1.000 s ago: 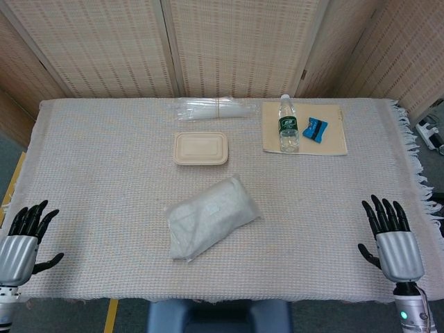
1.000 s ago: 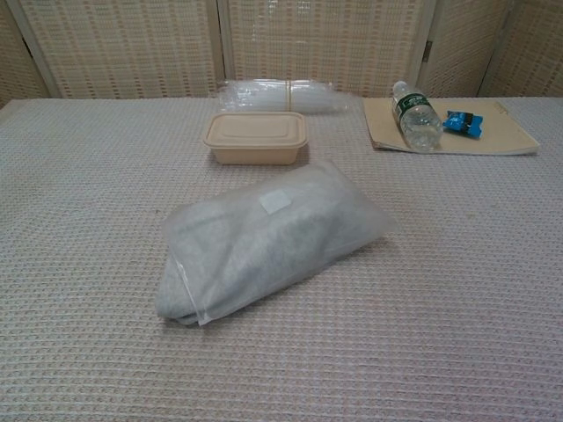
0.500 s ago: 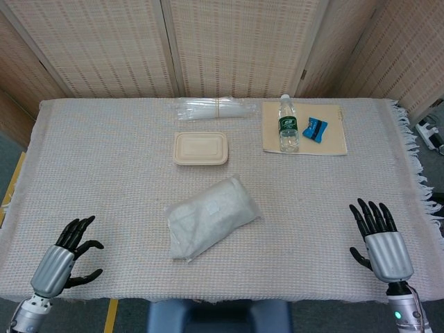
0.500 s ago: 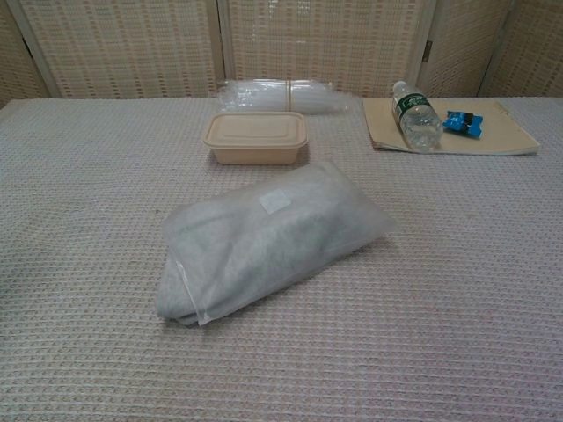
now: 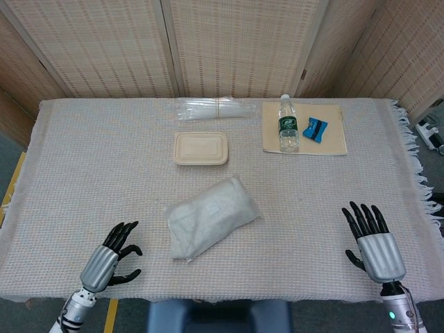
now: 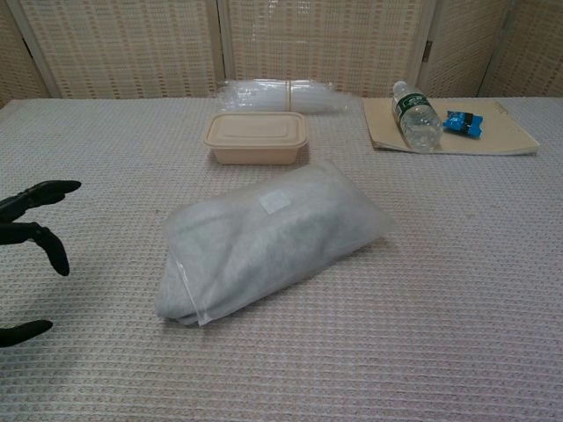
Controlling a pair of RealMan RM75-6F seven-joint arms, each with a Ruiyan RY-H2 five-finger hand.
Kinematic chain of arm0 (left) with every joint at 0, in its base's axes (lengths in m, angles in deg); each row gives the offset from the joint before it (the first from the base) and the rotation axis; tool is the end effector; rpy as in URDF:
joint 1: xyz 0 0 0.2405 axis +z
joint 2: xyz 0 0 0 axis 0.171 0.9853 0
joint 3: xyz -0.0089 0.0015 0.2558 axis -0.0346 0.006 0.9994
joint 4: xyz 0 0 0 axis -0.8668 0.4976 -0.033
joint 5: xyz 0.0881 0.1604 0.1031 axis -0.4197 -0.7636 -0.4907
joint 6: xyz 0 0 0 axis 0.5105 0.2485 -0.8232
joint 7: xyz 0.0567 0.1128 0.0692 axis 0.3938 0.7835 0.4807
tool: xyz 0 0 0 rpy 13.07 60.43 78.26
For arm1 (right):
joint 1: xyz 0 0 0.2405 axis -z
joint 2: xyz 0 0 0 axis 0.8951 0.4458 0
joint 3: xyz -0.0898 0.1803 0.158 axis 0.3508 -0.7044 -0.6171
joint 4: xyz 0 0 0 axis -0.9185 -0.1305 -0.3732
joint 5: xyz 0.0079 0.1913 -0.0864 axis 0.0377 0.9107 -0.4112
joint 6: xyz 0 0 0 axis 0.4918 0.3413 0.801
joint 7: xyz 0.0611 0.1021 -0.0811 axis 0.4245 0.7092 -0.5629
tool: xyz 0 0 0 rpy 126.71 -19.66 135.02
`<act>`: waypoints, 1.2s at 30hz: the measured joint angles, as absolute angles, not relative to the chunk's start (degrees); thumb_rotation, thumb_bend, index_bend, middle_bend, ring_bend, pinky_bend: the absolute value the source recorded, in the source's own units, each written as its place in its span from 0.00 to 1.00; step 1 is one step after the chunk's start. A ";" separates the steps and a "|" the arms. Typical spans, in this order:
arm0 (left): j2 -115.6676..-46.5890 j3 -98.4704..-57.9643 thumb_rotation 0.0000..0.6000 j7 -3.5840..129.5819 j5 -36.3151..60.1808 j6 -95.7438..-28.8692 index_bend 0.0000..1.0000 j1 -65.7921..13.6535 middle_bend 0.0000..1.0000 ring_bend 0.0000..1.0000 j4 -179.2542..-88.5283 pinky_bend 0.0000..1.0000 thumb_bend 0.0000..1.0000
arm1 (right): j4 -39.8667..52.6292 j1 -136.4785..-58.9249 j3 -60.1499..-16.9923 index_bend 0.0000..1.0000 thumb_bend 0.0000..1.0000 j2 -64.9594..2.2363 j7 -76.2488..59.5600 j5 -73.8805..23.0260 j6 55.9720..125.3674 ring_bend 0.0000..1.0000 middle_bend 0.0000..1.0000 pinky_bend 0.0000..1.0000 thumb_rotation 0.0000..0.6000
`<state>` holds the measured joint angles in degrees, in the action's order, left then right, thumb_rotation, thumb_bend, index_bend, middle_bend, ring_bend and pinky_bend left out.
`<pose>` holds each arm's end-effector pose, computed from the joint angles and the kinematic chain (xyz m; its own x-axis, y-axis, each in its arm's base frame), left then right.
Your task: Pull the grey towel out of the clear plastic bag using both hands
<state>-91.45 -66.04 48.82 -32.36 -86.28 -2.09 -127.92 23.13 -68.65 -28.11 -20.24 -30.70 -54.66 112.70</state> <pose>-0.2601 0.1815 0.0013 0.1538 0.1302 0.9795 0.8873 -0.4544 -0.0789 -0.2884 -0.1692 0.1063 0.6152 -0.0010 0.7883 -0.7818 -0.1289 0.6100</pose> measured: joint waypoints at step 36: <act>-112.37 -66.54 1.00 45.61 -28.79 -85.80 0.48 -7.43 0.06 0.00 -105.35 0.00 0.31 | 24.48 -69.58 -28.52 0.00 0.16 -18.51 -28.98 -52.73 109.13 0.00 0.00 0.00 1.00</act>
<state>-112.37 -66.54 45.61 -28.79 -85.80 -7.43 -105.35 24.48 -69.58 -28.52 -18.51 -28.98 -52.73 109.13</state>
